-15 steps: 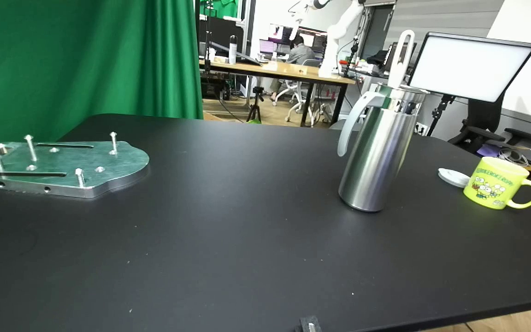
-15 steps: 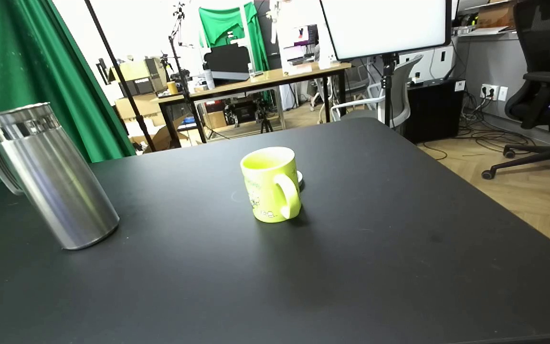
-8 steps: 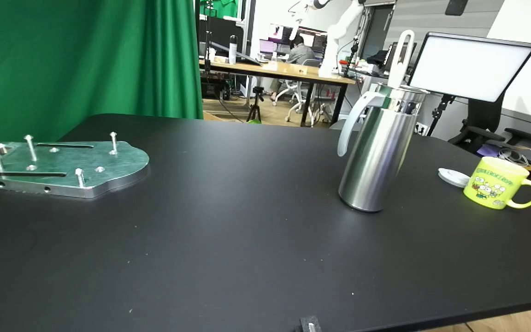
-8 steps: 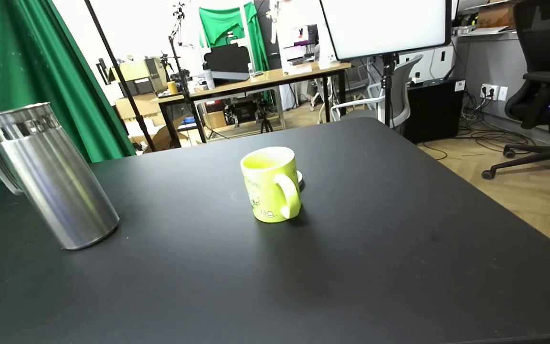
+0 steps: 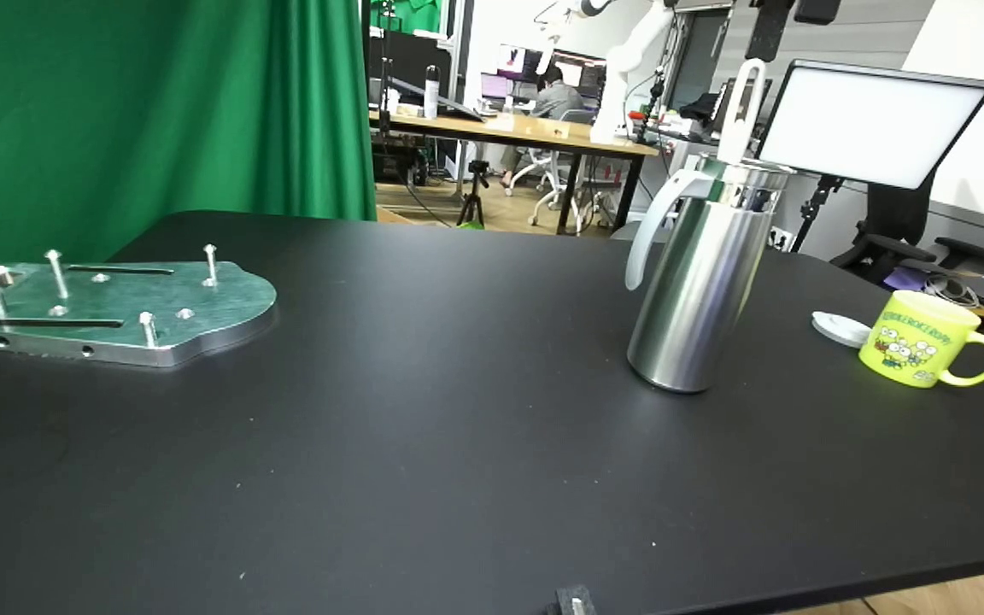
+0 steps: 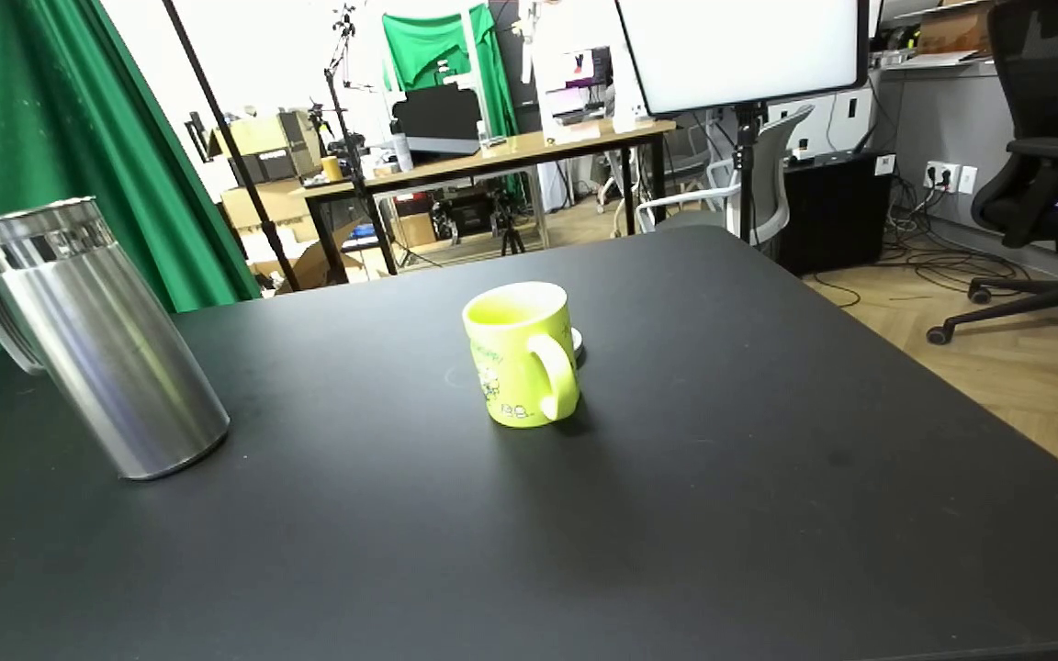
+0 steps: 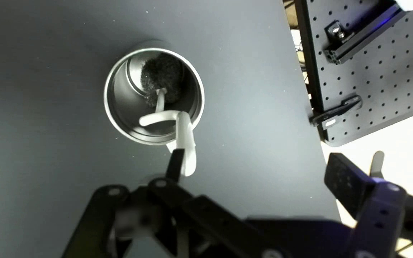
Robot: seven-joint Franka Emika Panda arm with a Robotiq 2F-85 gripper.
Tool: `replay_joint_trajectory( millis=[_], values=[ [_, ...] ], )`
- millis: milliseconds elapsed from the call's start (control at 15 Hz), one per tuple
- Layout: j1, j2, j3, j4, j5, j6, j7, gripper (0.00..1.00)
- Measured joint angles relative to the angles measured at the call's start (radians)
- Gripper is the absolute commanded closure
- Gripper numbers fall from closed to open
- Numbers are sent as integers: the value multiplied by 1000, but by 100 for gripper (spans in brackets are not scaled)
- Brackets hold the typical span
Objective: Use the object to scrub the inside of the bottle
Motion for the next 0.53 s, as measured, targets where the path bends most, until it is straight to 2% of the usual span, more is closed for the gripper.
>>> replay_joint_trajectory(
  millis=[533],
  values=[
    [-2, 9, 17, 18, -10, -37, -25, 0]
  ],
)
